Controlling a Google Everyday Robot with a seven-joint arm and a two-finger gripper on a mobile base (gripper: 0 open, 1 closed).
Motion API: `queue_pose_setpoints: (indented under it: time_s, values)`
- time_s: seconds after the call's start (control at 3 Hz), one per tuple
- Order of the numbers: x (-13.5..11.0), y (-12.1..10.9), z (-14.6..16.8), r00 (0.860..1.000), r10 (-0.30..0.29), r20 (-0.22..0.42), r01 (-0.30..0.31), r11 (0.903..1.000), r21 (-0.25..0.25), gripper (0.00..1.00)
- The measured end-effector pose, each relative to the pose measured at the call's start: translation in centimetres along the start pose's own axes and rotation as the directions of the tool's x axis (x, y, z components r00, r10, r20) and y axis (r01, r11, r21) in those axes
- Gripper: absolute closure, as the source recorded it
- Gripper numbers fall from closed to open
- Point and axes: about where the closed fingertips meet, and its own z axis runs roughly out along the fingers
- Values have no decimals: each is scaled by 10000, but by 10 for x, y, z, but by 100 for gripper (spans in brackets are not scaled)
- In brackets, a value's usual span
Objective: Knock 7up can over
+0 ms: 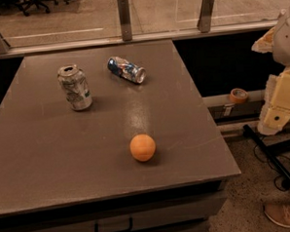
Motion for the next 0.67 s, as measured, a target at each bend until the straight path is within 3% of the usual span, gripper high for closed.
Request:
queue_pose_setpoints:
  time_s: [0.67]
  values:
    - [-5,-2,-3,9997,-31,233,30,10000,66,0]
